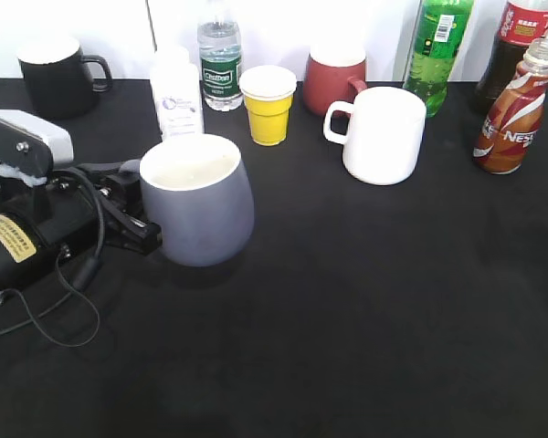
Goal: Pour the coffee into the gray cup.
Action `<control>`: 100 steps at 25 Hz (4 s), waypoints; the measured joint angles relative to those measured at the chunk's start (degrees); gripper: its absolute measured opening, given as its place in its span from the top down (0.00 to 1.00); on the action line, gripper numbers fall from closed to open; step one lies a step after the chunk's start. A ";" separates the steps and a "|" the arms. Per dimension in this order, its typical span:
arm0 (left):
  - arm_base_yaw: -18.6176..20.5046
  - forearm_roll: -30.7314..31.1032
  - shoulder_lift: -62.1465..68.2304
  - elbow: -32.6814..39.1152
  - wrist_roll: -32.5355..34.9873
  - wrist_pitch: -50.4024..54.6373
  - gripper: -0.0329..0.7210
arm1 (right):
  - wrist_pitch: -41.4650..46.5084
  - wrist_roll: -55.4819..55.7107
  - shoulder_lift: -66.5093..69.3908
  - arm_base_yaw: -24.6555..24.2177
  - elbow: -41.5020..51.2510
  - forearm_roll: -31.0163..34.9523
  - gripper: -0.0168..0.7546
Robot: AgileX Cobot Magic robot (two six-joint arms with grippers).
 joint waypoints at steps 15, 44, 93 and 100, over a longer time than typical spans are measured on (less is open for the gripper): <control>0.00 -0.05 -0.01 0.00 0.00 0.02 0.85 | -21.96 0.82 46.95 0.00 -22.91 -4.09 0.15; 0.00 -0.05 -0.01 0.00 0.00 0.07 0.85 | -28.20 3.73 56.03 0.00 -31.52 -4.53 0.29; -0.22 15.12 -0.06 0.00 2.14 -1.98 0.85 | -17.45 -47.11 29.99 26.95 -27.37 -33.06 0.29; -0.22 16.16 -0.06 0.00 2.38 -1.98 0.85 | -19.29 -51.82 29.99 26.95 -27.37 -35.27 0.29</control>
